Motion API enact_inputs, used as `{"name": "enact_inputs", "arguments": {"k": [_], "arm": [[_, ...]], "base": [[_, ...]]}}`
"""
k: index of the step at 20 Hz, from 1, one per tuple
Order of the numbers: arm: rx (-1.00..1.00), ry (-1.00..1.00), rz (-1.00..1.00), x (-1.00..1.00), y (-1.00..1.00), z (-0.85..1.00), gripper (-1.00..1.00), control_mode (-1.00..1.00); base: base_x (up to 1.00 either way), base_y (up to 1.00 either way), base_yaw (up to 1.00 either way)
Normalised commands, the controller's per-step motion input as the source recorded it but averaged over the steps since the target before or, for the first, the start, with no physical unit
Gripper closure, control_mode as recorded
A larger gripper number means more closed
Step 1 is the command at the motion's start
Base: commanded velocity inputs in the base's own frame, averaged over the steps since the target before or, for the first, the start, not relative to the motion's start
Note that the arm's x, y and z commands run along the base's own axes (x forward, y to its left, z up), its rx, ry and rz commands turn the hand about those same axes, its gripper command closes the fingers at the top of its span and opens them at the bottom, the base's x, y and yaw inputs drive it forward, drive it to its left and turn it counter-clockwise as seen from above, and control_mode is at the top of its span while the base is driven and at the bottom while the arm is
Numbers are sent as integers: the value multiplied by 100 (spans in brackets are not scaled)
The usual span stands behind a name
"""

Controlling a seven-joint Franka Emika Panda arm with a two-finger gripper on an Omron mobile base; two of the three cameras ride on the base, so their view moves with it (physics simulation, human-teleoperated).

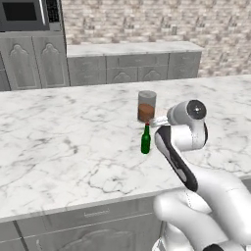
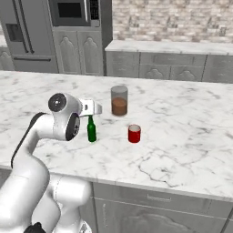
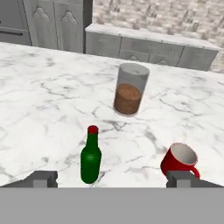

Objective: Open the cabinet directly in front. Then move the beer and the mug to the dining counter with the jar on it.

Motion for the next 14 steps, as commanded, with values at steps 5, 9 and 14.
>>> {"name": "enact_inputs", "arguments": {"k": [5, 9, 14], "arm": [[-2, -1, 5, -100, -64, -57, -100, -100], [0, 0, 4, -100, -95, -32, -100, -100], [1, -13, 0, -100, -97, 0, -100, -100]], "base": [[0, 0, 0], [0, 0, 0], [0, 0, 0]]}}
